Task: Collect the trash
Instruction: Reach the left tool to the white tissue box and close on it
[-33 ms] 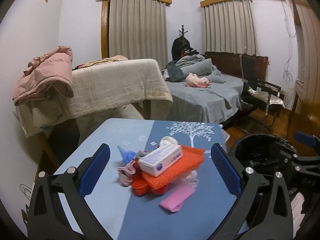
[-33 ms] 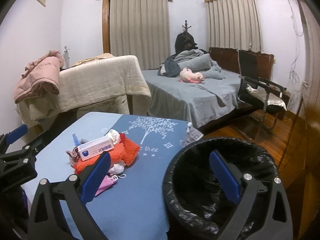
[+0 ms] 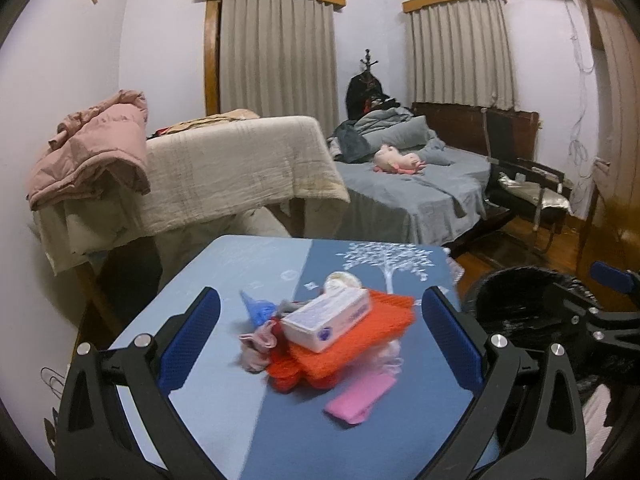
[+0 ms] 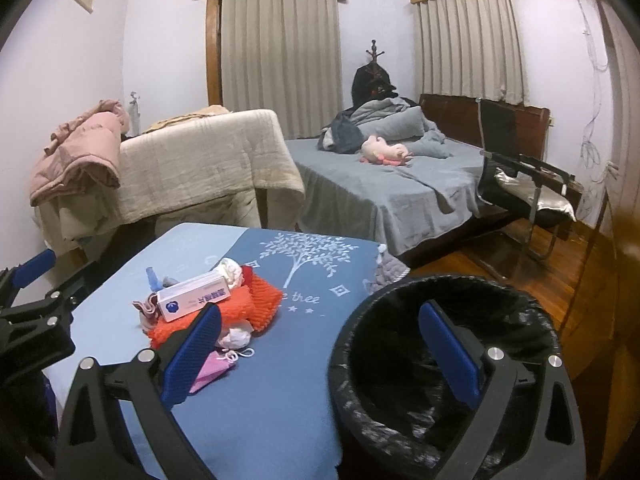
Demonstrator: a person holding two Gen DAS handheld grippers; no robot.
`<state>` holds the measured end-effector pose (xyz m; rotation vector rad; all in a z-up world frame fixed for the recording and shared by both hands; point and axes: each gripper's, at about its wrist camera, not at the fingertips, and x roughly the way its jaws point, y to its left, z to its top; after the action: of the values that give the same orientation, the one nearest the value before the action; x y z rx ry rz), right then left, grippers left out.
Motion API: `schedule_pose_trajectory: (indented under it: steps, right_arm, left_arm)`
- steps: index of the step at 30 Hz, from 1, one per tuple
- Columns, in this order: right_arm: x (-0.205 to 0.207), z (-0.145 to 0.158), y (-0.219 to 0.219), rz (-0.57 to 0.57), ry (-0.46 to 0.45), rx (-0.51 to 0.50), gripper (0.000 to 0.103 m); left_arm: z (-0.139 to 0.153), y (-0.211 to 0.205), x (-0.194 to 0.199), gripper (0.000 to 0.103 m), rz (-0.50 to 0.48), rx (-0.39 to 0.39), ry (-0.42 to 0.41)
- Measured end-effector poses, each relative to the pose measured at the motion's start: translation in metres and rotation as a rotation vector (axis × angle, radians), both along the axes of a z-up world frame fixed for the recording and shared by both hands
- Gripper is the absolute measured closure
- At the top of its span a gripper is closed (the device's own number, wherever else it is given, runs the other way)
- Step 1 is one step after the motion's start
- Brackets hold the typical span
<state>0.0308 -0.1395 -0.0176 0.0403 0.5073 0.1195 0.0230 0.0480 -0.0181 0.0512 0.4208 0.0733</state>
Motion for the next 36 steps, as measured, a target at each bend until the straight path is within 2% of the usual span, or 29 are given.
schedule_pose_trajectory:
  steps: [10, 15, 21, 23, 30, 36]
  right_arm:
    - [0.038, -0.046, 0.038, 0.049, 0.059, -0.017, 0.007]
    - [0.063, -0.059, 0.051, 0.068, 0.089, -0.018, 0.013]
    - [0.087, -0.06, 0.055, 0.058, 0.085, -0.028, 0.013]
    - [0.095, -0.061, 0.054, 0.053, 0.087, -0.035, 0.013]
    - [0.115, -0.066, 0.05, 0.033, 0.112, -0.031, 0.013]
    - [0.122, -0.072, 0.049, 0.03, 0.134, -0.03, 0.013]
  left_arm:
    - [-0.04, 0.052, 0.027, 0.005, 0.077, 0.027, 0.063]
    - [-0.055, 0.065, 0.044, 0.006, 0.079, 0.017, 0.088]
    - [-0.065, 0.056, 0.071, 0.011, 0.0, 0.0, 0.091]
    - [-0.07, 0.053, 0.085, 0.02, -0.031, -0.012, 0.108]
    - [-0.094, 0.042, 0.123, 0.021, -0.103, -0.013, 0.171]
    - [-0.108, 0.032, 0.132, 0.025, -0.174, -0.029, 0.231]
